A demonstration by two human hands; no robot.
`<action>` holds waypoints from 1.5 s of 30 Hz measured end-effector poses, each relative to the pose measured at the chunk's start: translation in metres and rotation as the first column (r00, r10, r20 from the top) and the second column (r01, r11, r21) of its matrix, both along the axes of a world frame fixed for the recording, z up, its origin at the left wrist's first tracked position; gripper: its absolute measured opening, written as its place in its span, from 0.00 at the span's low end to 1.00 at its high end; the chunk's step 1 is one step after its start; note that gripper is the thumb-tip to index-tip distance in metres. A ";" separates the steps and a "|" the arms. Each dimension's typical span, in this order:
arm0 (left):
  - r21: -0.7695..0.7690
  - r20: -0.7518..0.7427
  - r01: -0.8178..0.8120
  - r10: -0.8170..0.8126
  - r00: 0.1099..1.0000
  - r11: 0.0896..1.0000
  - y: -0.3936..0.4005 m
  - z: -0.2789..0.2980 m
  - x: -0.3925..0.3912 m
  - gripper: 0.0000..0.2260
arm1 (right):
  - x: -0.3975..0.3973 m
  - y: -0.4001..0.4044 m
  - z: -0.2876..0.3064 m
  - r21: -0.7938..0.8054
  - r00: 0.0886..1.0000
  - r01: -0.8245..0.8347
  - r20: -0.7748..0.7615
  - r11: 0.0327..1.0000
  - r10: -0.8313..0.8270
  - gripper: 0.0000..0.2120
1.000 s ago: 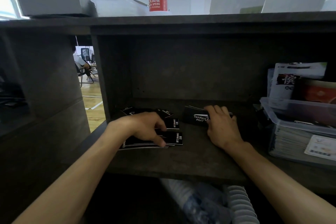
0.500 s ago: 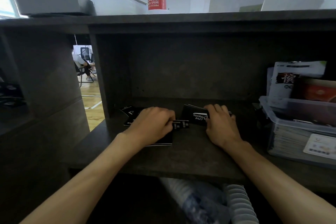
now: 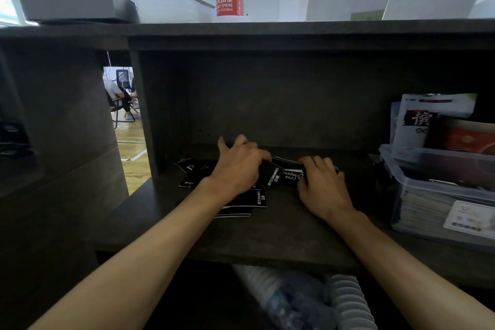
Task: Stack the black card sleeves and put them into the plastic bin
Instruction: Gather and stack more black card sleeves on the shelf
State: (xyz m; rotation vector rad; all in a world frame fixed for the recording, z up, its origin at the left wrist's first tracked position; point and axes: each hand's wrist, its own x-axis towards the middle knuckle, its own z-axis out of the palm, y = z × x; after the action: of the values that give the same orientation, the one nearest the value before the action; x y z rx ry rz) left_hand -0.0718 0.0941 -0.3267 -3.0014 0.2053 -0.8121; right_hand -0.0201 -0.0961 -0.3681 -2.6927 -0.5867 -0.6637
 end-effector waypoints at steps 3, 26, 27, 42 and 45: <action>-0.019 0.017 0.003 -0.002 1.000 1.000 -0.008 -0.006 0.013 0.15 | -0.001 0.000 0.000 0.013 1.000 0.000 -0.014 1.000 0.000 0.22; -0.206 -0.583 -0.169 0.018 0.812 0.964 0.044 0.006 -0.047 0.23 | 0.001 0.002 -0.002 -0.004 1.000 0.009 -0.003 1.000 -0.009 0.20; -0.194 -0.578 -0.159 0.019 0.816 0.968 0.043 0.005 -0.048 0.21 | 0.000 0.002 -0.002 -0.001 1.000 0.010 -0.003 1.000 -0.010 0.20; 0.004 -0.191 0.080 -0.077 0.979 0.997 0.031 -0.001 -0.046 0.01 | 0.003 0.000 -0.003 0.015 1.000 -0.011 0.001 1.000 0.011 0.19; -0.091 -0.277 0.083 -0.105 0.955 0.992 0.032 -0.002 -0.047 0.01 | 0.004 0.001 -0.003 0.013 1.000 -0.005 -0.003 1.000 0.005 0.19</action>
State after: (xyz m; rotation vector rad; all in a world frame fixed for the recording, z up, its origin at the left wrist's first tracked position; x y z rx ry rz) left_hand -0.1190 0.1259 -0.3286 -3.1938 0.3321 -0.4006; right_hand -0.0166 -0.0956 -0.3715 -2.6791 -0.5861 -0.6592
